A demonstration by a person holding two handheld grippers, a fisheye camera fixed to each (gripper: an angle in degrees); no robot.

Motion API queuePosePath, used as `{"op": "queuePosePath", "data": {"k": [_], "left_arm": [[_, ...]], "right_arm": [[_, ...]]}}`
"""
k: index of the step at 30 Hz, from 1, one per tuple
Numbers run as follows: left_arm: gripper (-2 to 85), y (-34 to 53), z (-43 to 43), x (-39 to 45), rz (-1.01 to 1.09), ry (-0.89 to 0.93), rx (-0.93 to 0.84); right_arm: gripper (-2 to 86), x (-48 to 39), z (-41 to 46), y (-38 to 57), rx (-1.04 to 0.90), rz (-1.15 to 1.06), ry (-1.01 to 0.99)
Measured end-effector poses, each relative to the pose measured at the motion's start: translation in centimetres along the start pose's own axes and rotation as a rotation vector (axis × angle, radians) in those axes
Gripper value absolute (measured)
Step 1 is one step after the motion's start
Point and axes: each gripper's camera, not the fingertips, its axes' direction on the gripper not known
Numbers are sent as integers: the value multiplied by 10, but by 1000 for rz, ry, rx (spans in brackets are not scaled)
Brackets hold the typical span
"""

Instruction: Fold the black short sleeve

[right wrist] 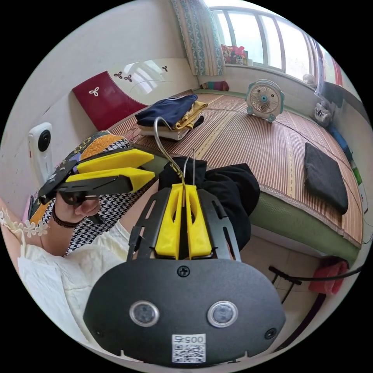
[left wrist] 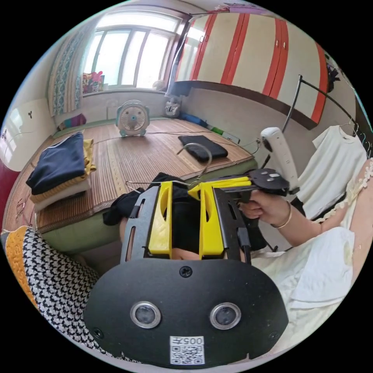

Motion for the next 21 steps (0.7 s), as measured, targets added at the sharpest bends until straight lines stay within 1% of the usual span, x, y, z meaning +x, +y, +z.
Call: {"op": "queuePosePath", "data": {"k": [4,6,8,12,17,21], "left_arm": [[109,-2,-1,1,14,35,28],[80,0,-2,1,17,42,35],[51,2,-3,1,22,21,37],[29,6,-17,1,42,-37,74],[16,10,-40,-17,-2,-30,135],[12,14,-63,-38,-47,-56,177]], "right_arm": [[-16,-11,0,1,6,-22,5],[-15,-15,-1,2,11,-29,17],[-12,-20,0,1,7,-35,24],[1,-25,0,-1,19,-37,27],[52,-36,-9,-2,85,-35,-9],[76,-50,-7,-3,78,-53,-32]]}}
